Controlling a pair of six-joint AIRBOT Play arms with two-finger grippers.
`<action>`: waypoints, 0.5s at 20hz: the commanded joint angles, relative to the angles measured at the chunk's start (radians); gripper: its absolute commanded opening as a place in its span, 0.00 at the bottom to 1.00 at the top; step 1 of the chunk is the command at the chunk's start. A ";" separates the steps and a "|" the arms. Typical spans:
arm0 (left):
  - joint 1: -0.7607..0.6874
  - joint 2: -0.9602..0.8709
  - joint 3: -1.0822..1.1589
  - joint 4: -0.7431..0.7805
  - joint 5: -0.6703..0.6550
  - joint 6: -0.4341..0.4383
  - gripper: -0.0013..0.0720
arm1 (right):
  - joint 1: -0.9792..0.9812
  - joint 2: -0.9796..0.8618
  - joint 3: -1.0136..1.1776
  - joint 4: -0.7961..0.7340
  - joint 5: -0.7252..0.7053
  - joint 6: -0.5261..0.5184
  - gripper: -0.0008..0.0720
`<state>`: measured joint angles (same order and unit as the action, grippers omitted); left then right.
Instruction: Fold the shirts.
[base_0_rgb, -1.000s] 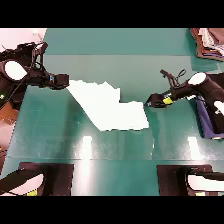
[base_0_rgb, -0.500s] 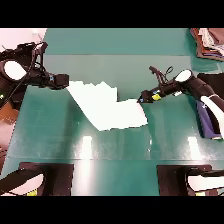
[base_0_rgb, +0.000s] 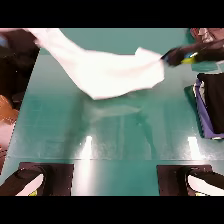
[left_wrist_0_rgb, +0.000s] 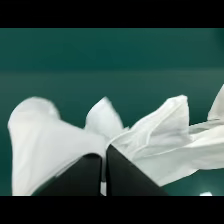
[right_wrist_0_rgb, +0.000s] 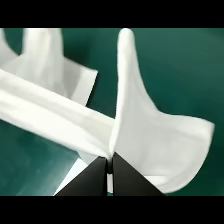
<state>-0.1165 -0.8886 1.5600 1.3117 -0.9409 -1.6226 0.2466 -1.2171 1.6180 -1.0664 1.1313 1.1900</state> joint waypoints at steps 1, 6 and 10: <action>0.001 0.106 0.243 0.013 0.016 -0.001 0.05 | -0.063 0.179 0.159 -0.036 -0.006 0.006 0.03; 0.001 0.121 0.462 -0.051 0.030 0.000 0.04 | -0.126 0.351 0.226 -0.036 -0.005 0.007 0.03; 0.001 0.121 0.489 -0.063 0.135 0.009 0.04 | -0.170 0.409 0.226 -0.035 0.010 0.071 0.03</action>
<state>-0.1169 -0.7734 2.0060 1.2606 -0.8772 -1.6215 0.1078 -0.8589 1.8320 -1.0927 1.1301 1.2228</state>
